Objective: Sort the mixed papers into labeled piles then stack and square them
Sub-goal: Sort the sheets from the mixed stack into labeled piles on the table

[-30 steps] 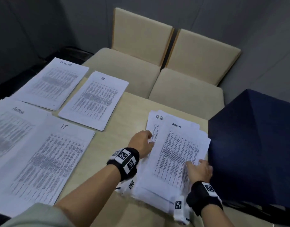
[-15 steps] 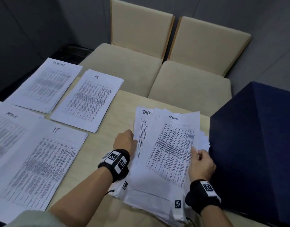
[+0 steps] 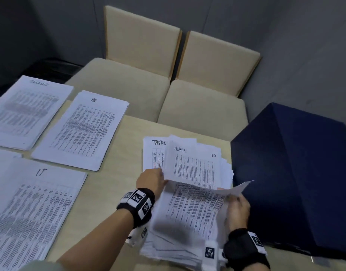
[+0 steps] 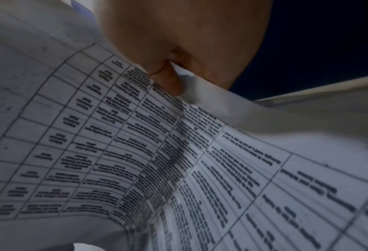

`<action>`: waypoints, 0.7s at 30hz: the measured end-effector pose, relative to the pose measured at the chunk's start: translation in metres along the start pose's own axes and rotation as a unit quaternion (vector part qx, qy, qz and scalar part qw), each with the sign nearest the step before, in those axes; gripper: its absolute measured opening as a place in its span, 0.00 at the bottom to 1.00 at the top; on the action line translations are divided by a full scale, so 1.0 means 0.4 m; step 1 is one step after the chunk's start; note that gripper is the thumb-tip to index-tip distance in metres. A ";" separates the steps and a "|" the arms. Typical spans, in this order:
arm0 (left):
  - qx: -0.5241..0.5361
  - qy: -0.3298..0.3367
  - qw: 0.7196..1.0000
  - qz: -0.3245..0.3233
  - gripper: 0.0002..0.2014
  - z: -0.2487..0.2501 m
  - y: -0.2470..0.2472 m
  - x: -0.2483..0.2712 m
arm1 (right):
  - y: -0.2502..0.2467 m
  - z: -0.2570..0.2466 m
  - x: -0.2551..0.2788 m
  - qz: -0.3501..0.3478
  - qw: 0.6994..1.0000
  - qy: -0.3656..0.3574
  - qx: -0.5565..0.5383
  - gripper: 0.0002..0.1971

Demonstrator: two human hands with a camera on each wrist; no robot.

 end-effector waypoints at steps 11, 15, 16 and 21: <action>0.245 -0.009 0.969 0.020 0.15 -0.125 -0.121 -0.028 | 0.080 0.010 0.005 -0.029 0.993 0.095 -0.058 0.06; 0.188 -0.073 0.978 0.059 0.24 -0.163 -0.132 -0.024 | 0.120 -0.004 0.010 -0.056 0.992 0.099 -0.049 0.11; 0.143 -0.072 0.982 0.100 0.29 -0.166 -0.140 -0.022 | 0.127 -0.006 0.014 -0.061 0.993 0.098 -0.038 0.11; 0.026 -0.016 0.992 0.125 0.22 -0.124 -0.124 -0.034 | 0.146 -0.005 0.034 -0.070 0.992 0.106 -0.024 0.08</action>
Point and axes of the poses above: each hand's wrist, its own x-axis away from the middle knuckle, its own y-axis out of the palm, z = x × y, the point moved 7 cm from there along -x, towards the middle knuckle, and after that the axes turned 8 degrees about -y, right-handed, at the moved point
